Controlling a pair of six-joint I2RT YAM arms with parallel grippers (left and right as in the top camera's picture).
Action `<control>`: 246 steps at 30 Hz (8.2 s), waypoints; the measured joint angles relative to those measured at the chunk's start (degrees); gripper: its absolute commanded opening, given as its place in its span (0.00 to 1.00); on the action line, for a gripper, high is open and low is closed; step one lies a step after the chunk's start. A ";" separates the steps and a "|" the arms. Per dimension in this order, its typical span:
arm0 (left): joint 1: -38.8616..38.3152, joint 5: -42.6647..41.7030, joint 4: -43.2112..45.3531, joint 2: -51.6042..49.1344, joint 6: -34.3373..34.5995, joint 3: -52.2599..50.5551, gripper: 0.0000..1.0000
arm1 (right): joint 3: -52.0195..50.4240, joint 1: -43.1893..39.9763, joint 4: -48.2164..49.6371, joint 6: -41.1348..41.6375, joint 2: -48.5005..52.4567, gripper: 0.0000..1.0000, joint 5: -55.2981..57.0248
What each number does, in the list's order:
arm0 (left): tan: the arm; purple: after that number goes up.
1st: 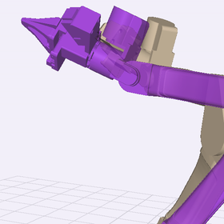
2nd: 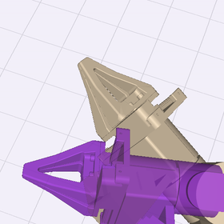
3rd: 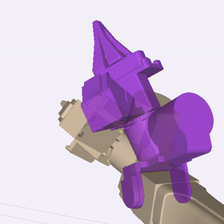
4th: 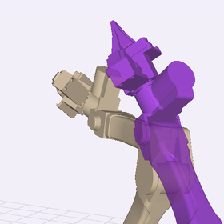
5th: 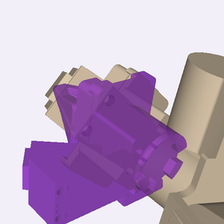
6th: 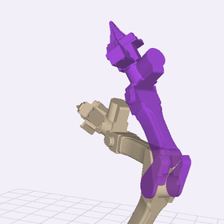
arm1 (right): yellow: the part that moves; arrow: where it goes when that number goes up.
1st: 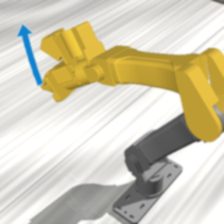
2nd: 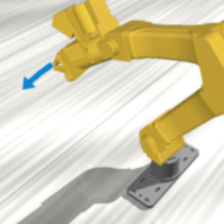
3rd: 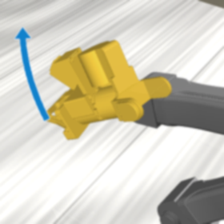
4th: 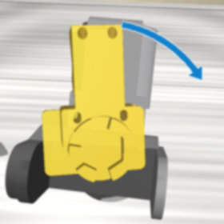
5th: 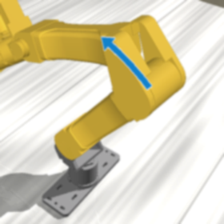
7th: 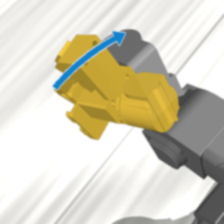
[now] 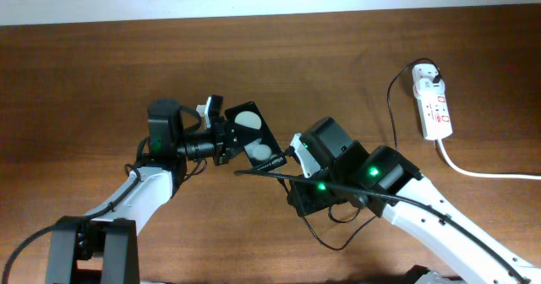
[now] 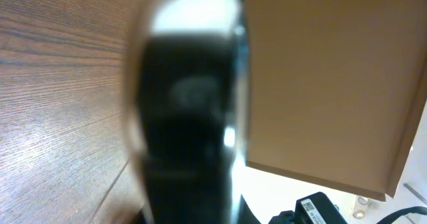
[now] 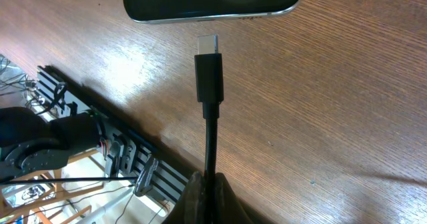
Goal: Plug charger to phone and switch on socket
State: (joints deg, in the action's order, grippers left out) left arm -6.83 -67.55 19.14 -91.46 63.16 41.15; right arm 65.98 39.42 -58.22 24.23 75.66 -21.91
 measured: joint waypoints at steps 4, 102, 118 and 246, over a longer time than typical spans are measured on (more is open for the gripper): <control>0.00 0.02 0.00 0.00 0.11 0.00 0.00 | 0.00 0.00 1.51 0.00 1.51 0.04 -0.02; -4.35 2.16 9.40 -0.33 -13.33 0.31 0.00 | 8.81 -13.16 -7.98 -3.98 -30.60 0.80 12.85; -11.17 22.53 -52.98 -14.43 -36.68 43.78 0.00 | 8.85 -13.20 -12.55 -4.13 -39.12 0.82 21.94; 0.83 75.12 -115.56 24.94 -46.05 39.67 0.99 | 8.83 -13.20 -23.37 4.13 -39.01 0.20 21.88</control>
State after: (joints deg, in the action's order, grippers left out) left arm -6.00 7.57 -96.42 -66.52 17.10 80.82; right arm 74.81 26.22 -81.58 28.36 36.64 -0.03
